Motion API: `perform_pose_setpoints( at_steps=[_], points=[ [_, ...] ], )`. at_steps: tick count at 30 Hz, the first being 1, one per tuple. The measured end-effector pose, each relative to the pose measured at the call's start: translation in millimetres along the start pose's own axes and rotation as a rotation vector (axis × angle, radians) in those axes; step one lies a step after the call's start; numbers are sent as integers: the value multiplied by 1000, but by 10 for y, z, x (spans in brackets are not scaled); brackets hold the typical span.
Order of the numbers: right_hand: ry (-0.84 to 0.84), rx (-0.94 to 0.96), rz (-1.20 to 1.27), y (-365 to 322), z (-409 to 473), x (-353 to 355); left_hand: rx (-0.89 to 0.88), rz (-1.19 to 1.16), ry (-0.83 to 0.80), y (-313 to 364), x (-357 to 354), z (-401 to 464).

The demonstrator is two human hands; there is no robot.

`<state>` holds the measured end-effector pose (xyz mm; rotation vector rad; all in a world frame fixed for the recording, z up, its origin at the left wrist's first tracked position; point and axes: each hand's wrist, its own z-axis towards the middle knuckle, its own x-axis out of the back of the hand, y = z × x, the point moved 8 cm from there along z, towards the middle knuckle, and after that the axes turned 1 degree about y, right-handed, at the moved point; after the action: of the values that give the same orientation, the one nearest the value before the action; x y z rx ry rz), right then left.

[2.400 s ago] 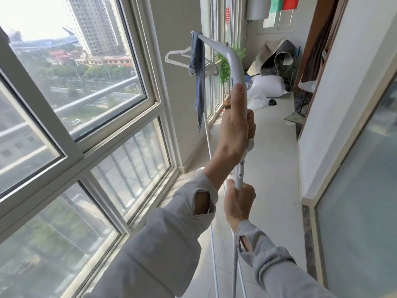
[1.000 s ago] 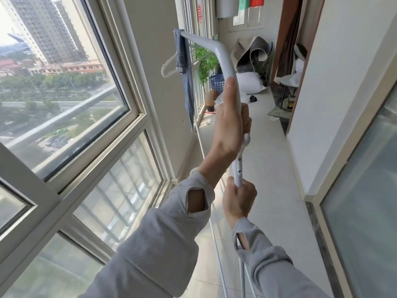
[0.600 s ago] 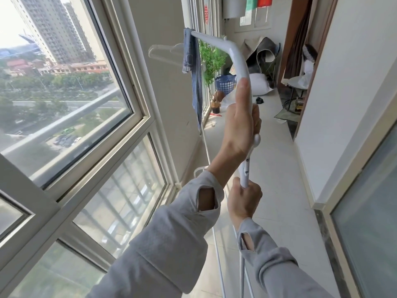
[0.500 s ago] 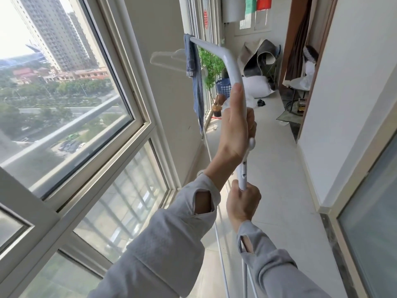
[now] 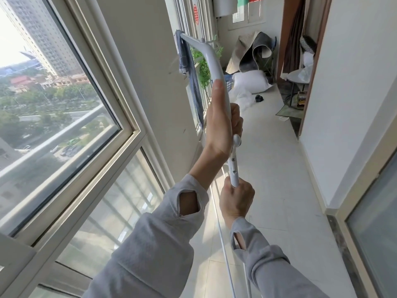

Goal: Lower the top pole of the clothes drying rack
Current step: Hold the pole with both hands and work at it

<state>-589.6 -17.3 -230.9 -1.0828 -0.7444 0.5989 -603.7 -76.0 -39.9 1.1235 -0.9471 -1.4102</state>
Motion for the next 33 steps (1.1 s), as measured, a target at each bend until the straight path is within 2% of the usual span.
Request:
perform_pose_setpoints(
  at_steps=[18, 28, 33],
  points=[
    [45, -52, 0, -89, 346, -668, 34, -61, -65, -142, 346, 708],
    [97, -66, 46, -116, 602, -895, -30, -19, -116, -137, 393, 1043],
    [59, -51, 33, -84, 770, -1121, -29, -10, -102, -229, 446, 1285]
  ],
)
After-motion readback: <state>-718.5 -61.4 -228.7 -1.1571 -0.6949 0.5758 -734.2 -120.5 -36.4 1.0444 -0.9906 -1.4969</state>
